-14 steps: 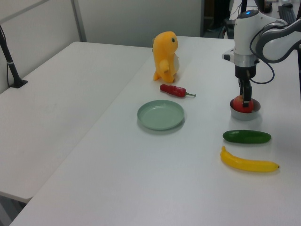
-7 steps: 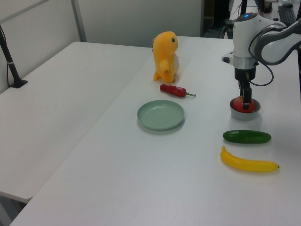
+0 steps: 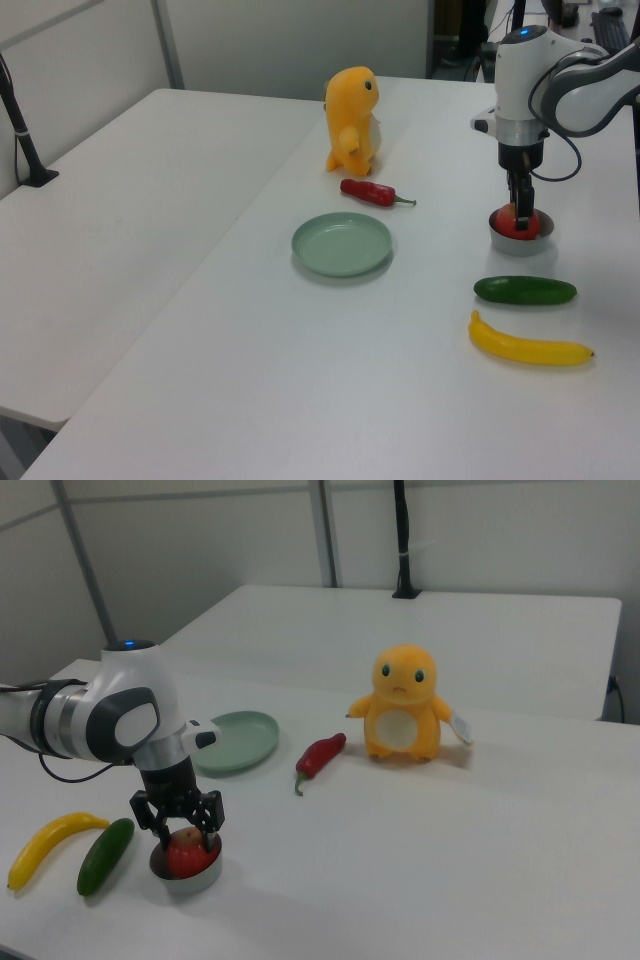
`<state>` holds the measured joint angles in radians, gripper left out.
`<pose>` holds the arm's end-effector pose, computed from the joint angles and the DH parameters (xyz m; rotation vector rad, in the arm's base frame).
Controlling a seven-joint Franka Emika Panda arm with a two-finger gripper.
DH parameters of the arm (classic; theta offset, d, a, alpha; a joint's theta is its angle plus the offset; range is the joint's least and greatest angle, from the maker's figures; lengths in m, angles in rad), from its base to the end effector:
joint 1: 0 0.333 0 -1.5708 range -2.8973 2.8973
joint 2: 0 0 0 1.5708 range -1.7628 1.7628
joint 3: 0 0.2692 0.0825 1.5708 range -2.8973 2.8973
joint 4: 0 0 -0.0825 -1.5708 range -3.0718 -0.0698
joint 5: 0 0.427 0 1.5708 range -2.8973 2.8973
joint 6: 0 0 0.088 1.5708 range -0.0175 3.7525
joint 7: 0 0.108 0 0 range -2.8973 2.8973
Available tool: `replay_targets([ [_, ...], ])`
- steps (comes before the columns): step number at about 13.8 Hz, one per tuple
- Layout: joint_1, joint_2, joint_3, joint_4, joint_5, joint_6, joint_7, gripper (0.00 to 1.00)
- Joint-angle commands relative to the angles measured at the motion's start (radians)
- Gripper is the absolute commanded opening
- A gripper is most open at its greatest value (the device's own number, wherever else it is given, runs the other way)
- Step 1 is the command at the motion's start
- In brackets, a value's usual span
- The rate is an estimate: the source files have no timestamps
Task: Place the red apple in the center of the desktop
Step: 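Close the gripper around the red apple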
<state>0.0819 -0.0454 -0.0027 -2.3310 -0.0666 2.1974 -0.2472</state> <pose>0.5235 0.0392 0.2728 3.0417 0.5658 -0.1428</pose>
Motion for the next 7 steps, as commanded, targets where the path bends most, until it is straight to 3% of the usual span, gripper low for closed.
replay_targets([
  [1,0.007,-0.033,0.001,0.05,-0.013,-0.12,0.02,0.57],
  [4,0.009,-0.053,0.007,0.122,-0.009,-0.246,0.022,0.57],
  [7,0.009,-0.06,0.017,0.257,0.002,-0.35,0.072,0.57],
])
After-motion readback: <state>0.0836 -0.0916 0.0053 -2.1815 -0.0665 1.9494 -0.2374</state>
